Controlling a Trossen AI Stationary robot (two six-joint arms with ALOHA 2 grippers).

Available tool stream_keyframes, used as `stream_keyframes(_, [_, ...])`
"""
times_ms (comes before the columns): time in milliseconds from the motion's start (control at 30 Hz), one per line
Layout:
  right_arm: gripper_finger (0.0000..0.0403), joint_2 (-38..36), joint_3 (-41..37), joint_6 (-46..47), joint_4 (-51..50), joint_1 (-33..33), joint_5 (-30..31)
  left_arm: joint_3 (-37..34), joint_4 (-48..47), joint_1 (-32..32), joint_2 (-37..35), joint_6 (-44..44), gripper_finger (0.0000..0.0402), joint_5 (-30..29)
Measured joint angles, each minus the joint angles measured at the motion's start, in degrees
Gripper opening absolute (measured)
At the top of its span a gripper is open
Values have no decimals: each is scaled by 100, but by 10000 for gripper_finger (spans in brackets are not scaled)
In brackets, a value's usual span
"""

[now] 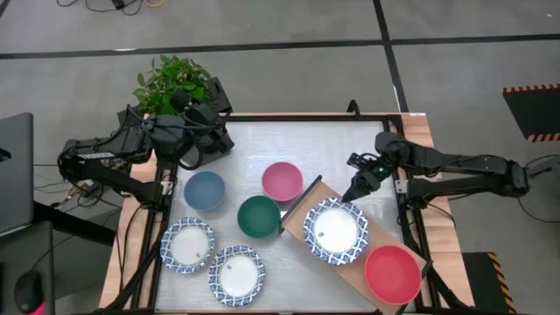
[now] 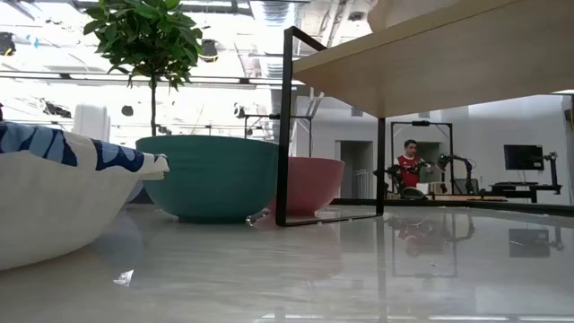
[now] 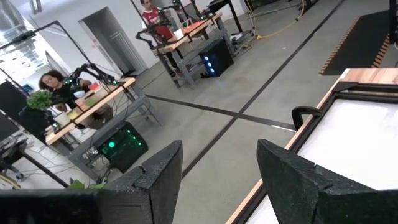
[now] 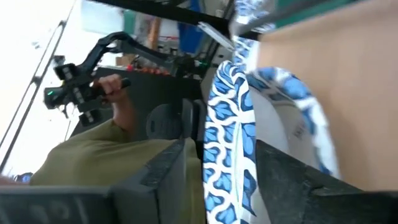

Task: Place and stack bowls onto a shelf
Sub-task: Stack the white patterned bowl on top of the white patterned bowl on the shelf

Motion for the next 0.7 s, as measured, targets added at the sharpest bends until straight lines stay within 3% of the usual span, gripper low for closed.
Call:
stream_keyframes(333, [224, -44, 237, 150, -373, -346, -7, 0, 0, 0, 0, 134, 196, 0])
stream_keyframes(700, [223, -22, 739, -791, -2307, -553, 102, -2, -4, 0, 2, 137, 196, 1])
